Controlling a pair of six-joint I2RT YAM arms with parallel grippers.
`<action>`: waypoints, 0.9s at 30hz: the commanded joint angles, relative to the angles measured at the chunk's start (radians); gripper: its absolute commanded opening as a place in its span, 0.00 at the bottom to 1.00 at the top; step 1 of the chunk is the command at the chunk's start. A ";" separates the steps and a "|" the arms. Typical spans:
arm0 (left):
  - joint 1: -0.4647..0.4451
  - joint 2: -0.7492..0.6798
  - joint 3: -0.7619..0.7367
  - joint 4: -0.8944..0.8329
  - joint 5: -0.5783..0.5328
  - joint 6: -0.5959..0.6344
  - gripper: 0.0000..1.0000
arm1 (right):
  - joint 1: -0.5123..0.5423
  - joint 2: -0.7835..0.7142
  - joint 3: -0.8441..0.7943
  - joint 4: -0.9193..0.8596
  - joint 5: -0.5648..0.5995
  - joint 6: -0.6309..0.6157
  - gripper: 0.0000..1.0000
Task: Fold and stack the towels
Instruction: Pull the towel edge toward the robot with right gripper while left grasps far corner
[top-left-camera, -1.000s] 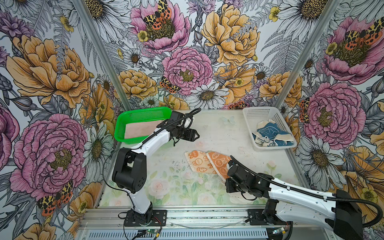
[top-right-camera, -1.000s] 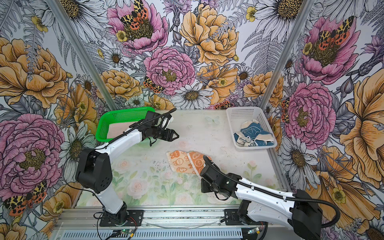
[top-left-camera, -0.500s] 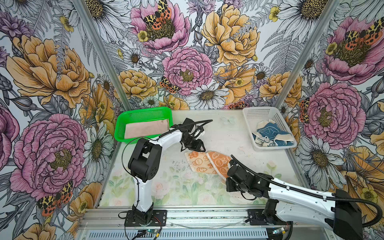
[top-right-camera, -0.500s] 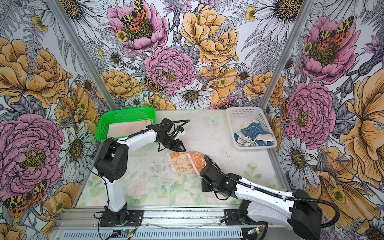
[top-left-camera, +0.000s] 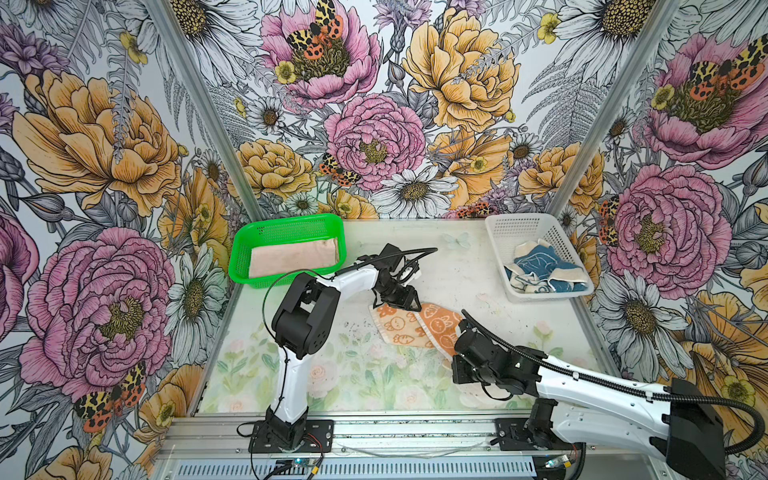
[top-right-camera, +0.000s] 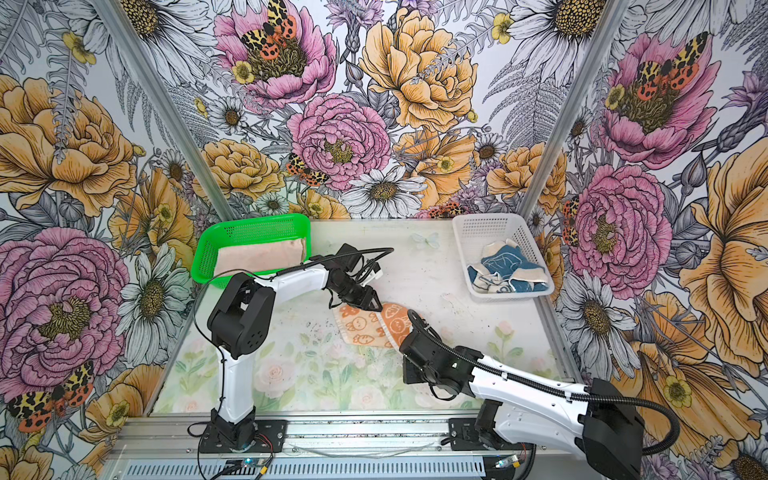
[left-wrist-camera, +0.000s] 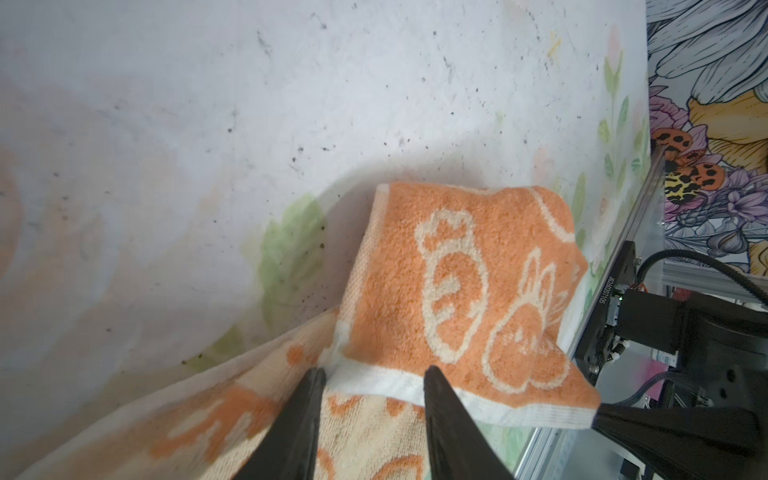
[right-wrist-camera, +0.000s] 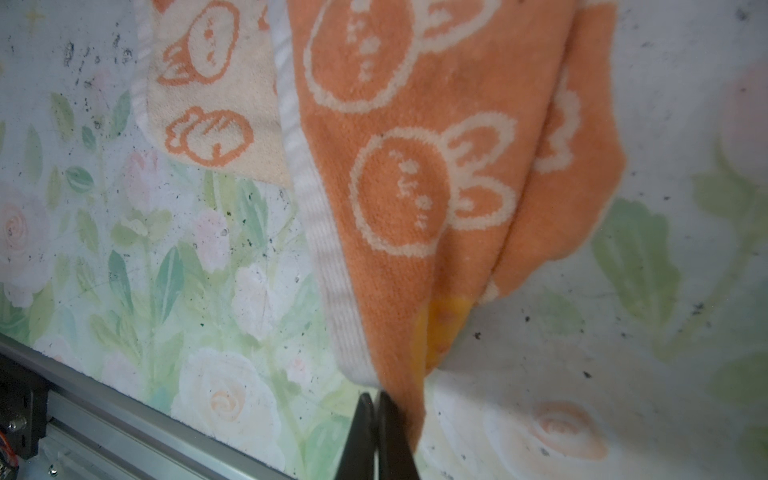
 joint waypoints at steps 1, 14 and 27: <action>0.008 0.007 0.015 0.039 -0.015 -0.024 0.42 | 0.005 -0.010 -0.006 0.000 0.031 0.004 0.00; 0.015 0.034 0.019 0.041 -0.067 -0.045 0.48 | 0.005 -0.011 -0.003 0.000 0.027 0.000 0.00; -0.009 0.026 0.029 0.041 0.139 -0.012 0.38 | 0.005 -0.013 -0.002 -0.001 0.025 -0.002 0.00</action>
